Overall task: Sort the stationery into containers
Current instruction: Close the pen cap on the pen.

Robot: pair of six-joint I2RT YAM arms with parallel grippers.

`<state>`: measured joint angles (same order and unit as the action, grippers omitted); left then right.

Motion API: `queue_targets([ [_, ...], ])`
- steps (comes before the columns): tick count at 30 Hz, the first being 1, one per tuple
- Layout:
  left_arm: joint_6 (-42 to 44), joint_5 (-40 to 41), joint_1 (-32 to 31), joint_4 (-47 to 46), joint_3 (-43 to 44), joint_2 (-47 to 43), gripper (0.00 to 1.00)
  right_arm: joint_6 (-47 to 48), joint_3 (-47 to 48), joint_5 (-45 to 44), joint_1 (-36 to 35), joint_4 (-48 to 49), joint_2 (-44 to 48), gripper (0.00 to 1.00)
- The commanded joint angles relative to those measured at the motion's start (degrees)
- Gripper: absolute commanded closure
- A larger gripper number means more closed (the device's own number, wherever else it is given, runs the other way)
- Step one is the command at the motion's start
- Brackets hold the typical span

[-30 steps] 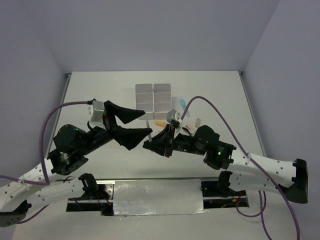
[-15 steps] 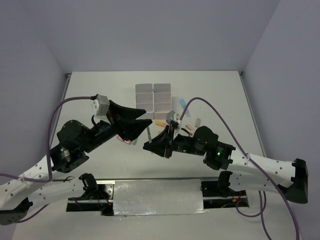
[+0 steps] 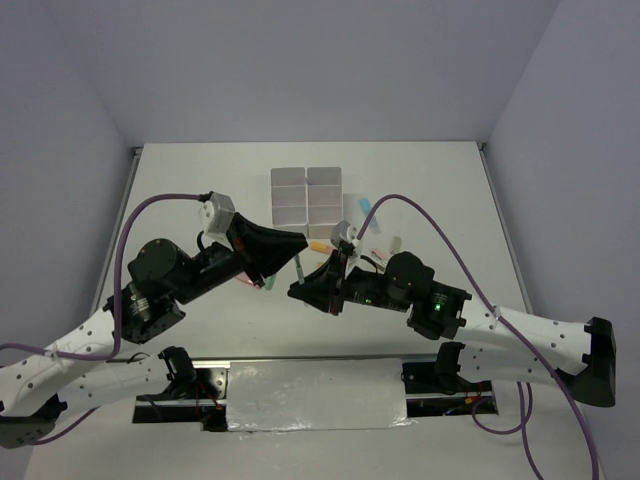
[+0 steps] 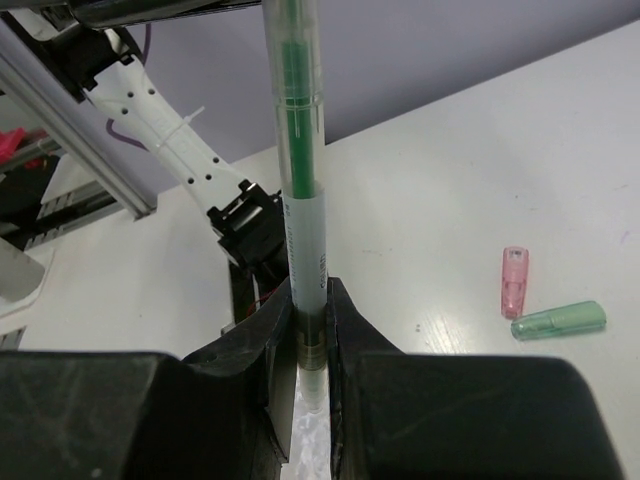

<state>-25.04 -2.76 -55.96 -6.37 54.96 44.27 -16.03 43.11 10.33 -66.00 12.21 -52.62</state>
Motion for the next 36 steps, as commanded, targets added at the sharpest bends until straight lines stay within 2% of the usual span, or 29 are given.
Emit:
queue_targets([
  [1, -0.5, -1.5, -0.2, -1.1, 0.1, -0.2, 1.00, 0.9, 3.9, -2.0, 0.1, 0.7, 1.4, 1.00],
  [9, -2.4, -4.3, -0.2, -0.1, -1.0, 3.5, 1.00, 5.3, 14.6, -7.4, 1.4, -2.6, 0.2, 1.00],
  [15, -5.5, -5.9, -1.0, 0.5, -5.8, 5.2, 1.00, 4.8, 23.1, 0.0, 7.1, -1.1, -2.4, 1.00],
  [17, -6.2, -5.7, -2.2, 0.0, -8.4, 5.6, 1.00, 5.8, 27.7, -0.8, 7.4, -3.1, -4.6, 1.00],
  [20, -7.2, -3.1, -4.9, 0.8, -9.8, 7.0, 1.00, 5.9, 32.0, 2.3, 8.4, -3.7, -7.1, 1.00],
  [23, -7.8, -2.2, -6.5, -0.3, -12.2, 7.4, 1.00, 5.6, 35.7, 0.6, 9.2, -4.7, -9.0, 1.00],
  [26, -8.2, 0.0, -7.2, -0.9, -14.5, 4.6, 1.00, 4.7, 34.9, 1.6, 9.9, -3.8, -8.3, 1.00],
  [28, -8.3, 5.5, -7.2, 1.7, -13.7, 2.3, 1.00, 4.7, 33.0, 2.7, 9.9, -4.5, -8.3, 1.00],
  [30, -7.6, 9.7, -7.2, 4.6, -11.6, -0.7, 1.00, 4.3, 26.8, 3.0, 9.2, -2.6, -7.2, 1.00],
  [31, -6.3, 11.1, -7.2, 5.8, -9.8, -2.0, 0.97, 4.1, 22.1, 3.6, 8.7, -1.6, -6.1, 1.00],
  [32, -5.6, 10.9, -7.2, 5.8, -9.2, -2.3, 0.89, 3.5, 20.4, 4.0, 8.6, 0.3, -5.6, 1.00],
  [33, -4.9, 9.8, -7.3, 5.1, -8.0, -2.6, 0.89, 3.4, 18.9, 4.3, 8.3, 0.8, -5.1, 1.00],
  [34, -3.5, 9.1, -7.2, 4.4, -7.7, -2.8, 0.91, 3.2, 17.1, 4.4, 8.3, 0.9, -4.6, 1.00],
  [35, -3.1, 8.3, -7.2, 3.7, -7.4, -2.8, 1.00, 3.0, 16.7, 5.1, 7.7, 0.9, -4.5, 1.00],
  [36, -2.7, 7.7, -7.2, 3.5, -6.7, -2.5, 1.00, 3.3, 16.4, 5.5, 7.4, 0.7, -4.6, 1.00],
])
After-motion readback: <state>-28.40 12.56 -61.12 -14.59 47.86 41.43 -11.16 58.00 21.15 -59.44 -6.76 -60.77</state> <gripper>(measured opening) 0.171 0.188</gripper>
